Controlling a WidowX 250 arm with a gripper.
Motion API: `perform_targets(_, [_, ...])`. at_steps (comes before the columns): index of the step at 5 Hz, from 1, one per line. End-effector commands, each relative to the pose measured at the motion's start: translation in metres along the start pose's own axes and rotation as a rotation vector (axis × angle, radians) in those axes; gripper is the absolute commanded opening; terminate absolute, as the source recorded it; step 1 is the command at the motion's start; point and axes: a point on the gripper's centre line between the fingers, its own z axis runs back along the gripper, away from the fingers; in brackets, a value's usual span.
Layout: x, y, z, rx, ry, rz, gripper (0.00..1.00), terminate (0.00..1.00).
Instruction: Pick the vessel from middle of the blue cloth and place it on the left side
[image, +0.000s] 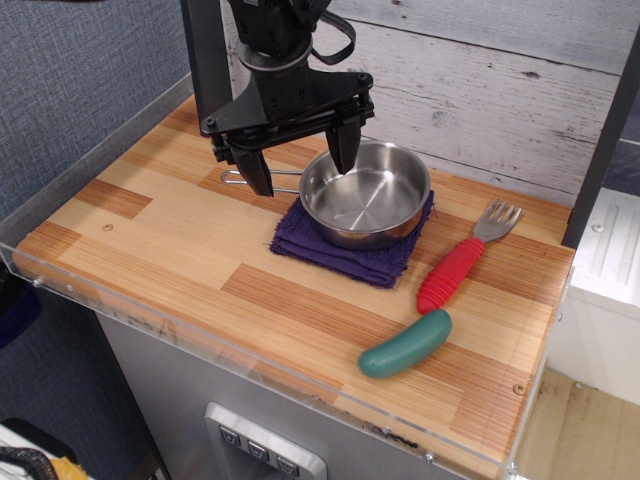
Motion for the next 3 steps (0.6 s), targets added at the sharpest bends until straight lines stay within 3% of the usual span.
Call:
perform_targets(1, [0.000, 0.000, 0.000, 0.000, 0.000, 0.000, 1.00, 0.00])
perform_targets(3, [-0.002, -0.013, -0.028, 0.001, 0.027, 0.069, 1.00, 0.00])
